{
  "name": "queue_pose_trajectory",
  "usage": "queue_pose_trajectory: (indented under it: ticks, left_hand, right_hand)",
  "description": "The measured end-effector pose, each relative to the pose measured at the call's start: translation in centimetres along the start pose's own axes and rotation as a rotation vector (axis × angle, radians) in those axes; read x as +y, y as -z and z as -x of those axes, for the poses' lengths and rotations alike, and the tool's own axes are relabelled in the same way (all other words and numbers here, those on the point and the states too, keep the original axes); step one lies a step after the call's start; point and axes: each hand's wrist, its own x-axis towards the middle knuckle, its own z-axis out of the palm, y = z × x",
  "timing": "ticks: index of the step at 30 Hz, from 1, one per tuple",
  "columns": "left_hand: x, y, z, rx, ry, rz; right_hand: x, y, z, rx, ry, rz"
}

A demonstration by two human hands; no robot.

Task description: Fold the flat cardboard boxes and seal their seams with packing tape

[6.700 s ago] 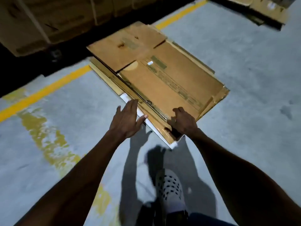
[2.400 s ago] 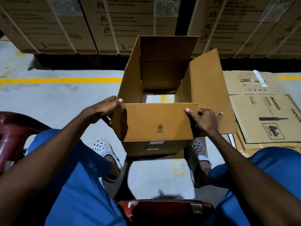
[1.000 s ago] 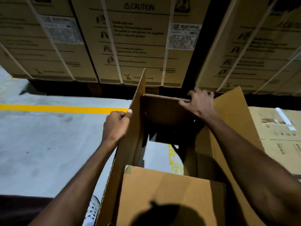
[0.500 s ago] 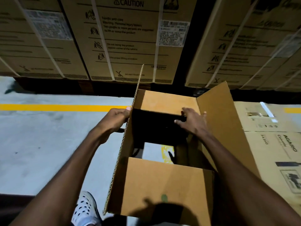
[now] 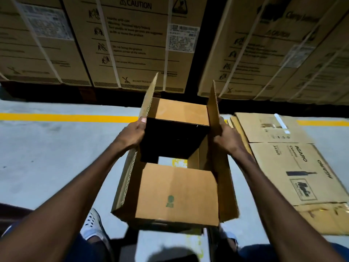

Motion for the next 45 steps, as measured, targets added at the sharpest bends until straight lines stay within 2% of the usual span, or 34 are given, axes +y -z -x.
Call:
queue_pose_trajectory:
  ticks: [3,6,10,11,14,17,20,24,30,34,39,43,45]
  left_hand:
    - [-0.4,-0.3,0.2,0.023,0.001,-0.051]
    - [0.6,-0.8,0.7,-0.050,0.034,-0.135]
    - [0.3,-5.6,1.0,-0.369,-0.017,-0.462]
    - [-0.3,-6.5,0.8,-0.404,-0.023,-0.554]
    - [-1.0,-7.3,0.1,-0.360,-0.035,-0.774]
    - [-1.0,-7.9,0.6,-0.398,-0.046,-0.858]
    - [-2.0,-9.5,1.1,-0.412,-0.068,-1.020]
    - [-2.9,-10.3,0.9,-0.329,-0.141,-1.140]
    - [-3.6,-10.6,0.4,-0.288,-0.141,-1.134]
    - [-5.1,-9.6,1.6,-0.307,-0.221,-1.058]
    - [-3.2,-9.0,3.9,-0.246,-0.116,-0.657]
    - [-0.3,-6.0,6.5,-0.229,-0.124,-0.716]
    - [1.0,-4.2,8.3,-0.167,-0.096,-0.667]
  right_hand:
    - [-0.7,-0.8,0.4,0.006,-0.009,-0.047]
    - [-1.1,-1.6,0.5,-0.025,-0.025,0.039]
    - [-3.7,-4.7,0.2,-0.135,0.039,0.161]
    - [-4.1,-5.9,0.2,-0.154,0.057,0.183]
    - [-3.4,-9.3,0.2,-0.236,0.043,0.112]
    - [-0.8,-12.0,1.2,-0.304,0.052,0.008]
    - [1.5,-14.6,3.0,-0.245,0.137,0.092]
    - [2.7,-16.8,3.3,-0.158,0.168,0.255]
    - [1.4,-16.4,2.2,-0.217,0.124,0.357]
    - [0.2,-15.4,2.8,-0.248,0.089,0.290]
    - [-0.8,-13.9,4.7,-0.183,0.069,0.064]
    - [-5.2,-11.5,6.3,-0.019,0.064,-0.105]
    - [-8.6,-9.9,7.6,0.041,0.118,-0.143]
